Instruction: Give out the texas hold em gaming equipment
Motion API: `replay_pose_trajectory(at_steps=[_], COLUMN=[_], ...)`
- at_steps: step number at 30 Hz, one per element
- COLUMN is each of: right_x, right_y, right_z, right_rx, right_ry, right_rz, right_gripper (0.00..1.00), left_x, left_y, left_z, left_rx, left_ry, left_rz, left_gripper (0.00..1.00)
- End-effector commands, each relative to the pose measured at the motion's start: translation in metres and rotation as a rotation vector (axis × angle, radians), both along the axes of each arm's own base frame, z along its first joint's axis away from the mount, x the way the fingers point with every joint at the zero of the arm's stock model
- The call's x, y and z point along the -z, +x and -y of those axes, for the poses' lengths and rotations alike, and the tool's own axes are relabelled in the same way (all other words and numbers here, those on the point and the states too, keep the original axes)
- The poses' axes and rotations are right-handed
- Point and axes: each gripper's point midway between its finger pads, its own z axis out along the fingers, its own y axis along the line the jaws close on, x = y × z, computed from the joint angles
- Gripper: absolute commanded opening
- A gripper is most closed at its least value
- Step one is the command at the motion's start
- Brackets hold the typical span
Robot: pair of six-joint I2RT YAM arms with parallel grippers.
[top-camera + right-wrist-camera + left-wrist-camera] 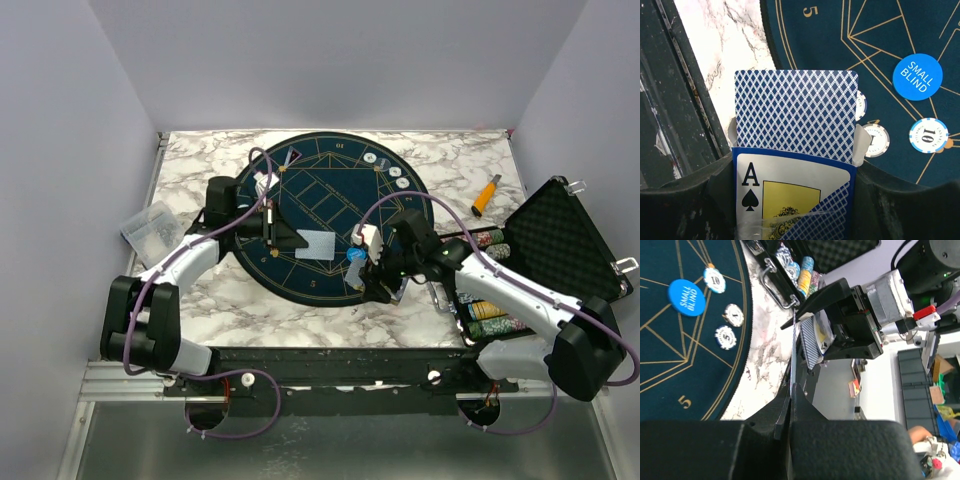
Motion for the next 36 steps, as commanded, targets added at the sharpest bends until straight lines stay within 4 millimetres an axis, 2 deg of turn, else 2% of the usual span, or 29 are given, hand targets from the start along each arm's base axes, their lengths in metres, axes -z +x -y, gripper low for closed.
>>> replay_pose_trajectory(at_steps=[1, 3, 5, 10, 14, 21, 29, 33, 36], right_x=[-0.008, -0.011, -0.015, -0.02, -0.02, -0.018, -0.018, -0.016, -0.016], right_y=[0.005, 0.005, 0.006, 0.009, 0.01, 0.01, 0.01, 0.01, 0.01], right_z=[-0.001, -0.002, -0.003, -0.003, 0.0, 0.002, 0.003, 0.003, 0.003], right_rx=[0.017, 0.016, 0.014, 0.017, 0.028, 0.031, 0.034, 0.033, 0.035], right_ry=[0.029, 0.034, 0.037, 0.041, 0.042, 0.039, 0.04, 0.037, 0.037], right_rz=[0.028, 0.031, 0.035, 0.046, 0.046, 0.045, 0.047, 0.044, 0.042], right_gripper=[0.01, 0.01, 0.01, 0.0, 0.01, 0.0, 0.01, 0.0, 0.01], left_x=[0.004, 0.025, 0.044, 0.091, 0.12, 0.137, 0.16, 0.164, 0.161], left_y=[0.024, 0.035, 0.038, 0.025, 0.011, 0.019, 0.014, 0.015, 0.016], left_z=[-0.016, -0.019, -0.015, 0.007, 0.022, 0.034, 0.043, 0.046, 0.045], left_rx=[-0.067, -0.114, -0.1, -0.013, 0.02, 0.01, 0.007, 0.004, -0.007], left_ry=[0.008, 0.067, 0.094, 0.142, 0.208, 0.244, 0.301, 0.315, 0.316], left_rz=[0.006, -0.035, -0.086, -0.244, -0.28, -0.303, -0.356, -0.359, -0.354], left_gripper=[0.0, 0.0, 0.0, 0.0, 0.0, 0.0, 0.0, 0.0, 0.18])
